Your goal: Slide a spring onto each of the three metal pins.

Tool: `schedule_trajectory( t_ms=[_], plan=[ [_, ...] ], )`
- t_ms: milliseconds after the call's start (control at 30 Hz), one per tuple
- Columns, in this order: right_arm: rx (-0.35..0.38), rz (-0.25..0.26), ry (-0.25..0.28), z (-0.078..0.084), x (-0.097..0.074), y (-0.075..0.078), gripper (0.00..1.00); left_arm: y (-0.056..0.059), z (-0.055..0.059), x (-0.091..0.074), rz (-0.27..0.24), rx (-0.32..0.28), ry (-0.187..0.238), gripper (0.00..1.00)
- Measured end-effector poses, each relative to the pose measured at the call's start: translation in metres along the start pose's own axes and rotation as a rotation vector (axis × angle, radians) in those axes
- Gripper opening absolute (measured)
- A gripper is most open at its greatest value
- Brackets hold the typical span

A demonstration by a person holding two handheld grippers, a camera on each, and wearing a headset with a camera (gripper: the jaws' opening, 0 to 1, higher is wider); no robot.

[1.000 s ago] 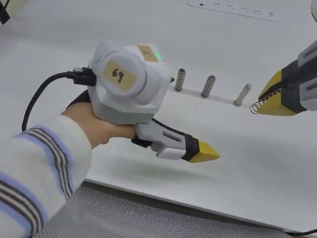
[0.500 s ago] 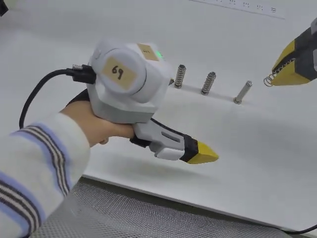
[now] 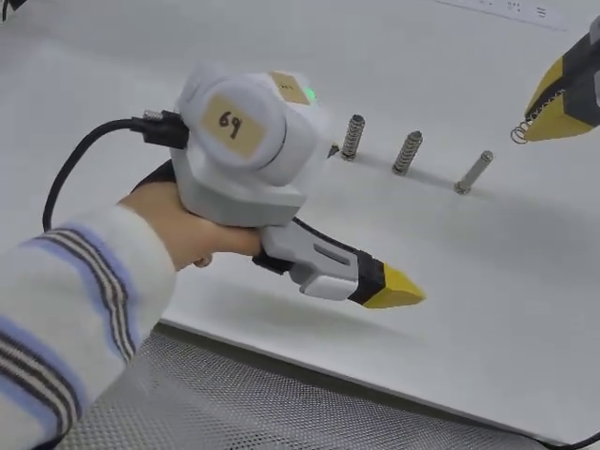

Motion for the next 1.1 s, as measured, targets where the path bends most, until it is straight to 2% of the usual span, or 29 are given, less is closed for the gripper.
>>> schedule_trajectory(
  t_ms=[267, 500, 900, 1100],
  plan=[
    [-0.030, -0.040, -0.018, -0.001, 0.016, 0.007, 0.08, -0.001, 0.006, 0.002, 0.002, -0.020, -0.015, 0.98],
    [-0.042, -0.051, -0.047, 0.003, 0.026, 0.010, 0.09, -0.003, 0.007, 0.003, 0.001, -0.028, -0.018, 0.98],
    [-0.041, -0.062, -0.067, 0.005, 0.034, 0.012, 0.09, -0.004, 0.008, 0.005, 0.005, -0.034, -0.018, 0.98],
    [-0.041, -0.067, -0.070, 0.004, 0.038, 0.013, 0.09, -0.004, 0.005, 0.004, -0.002, -0.028, -0.003, 0.98]
  ],
)
Point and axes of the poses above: the centre of the closed fingertips' face, and the gripper's own axes: x roughly forward along the fingers, y roughly to its right, z roughly out of its underside, the point moved 3 cm from there along -x, roughly backward along the fingers, and after that the axes turned 4 degrees about x, right-handed, at the moved point
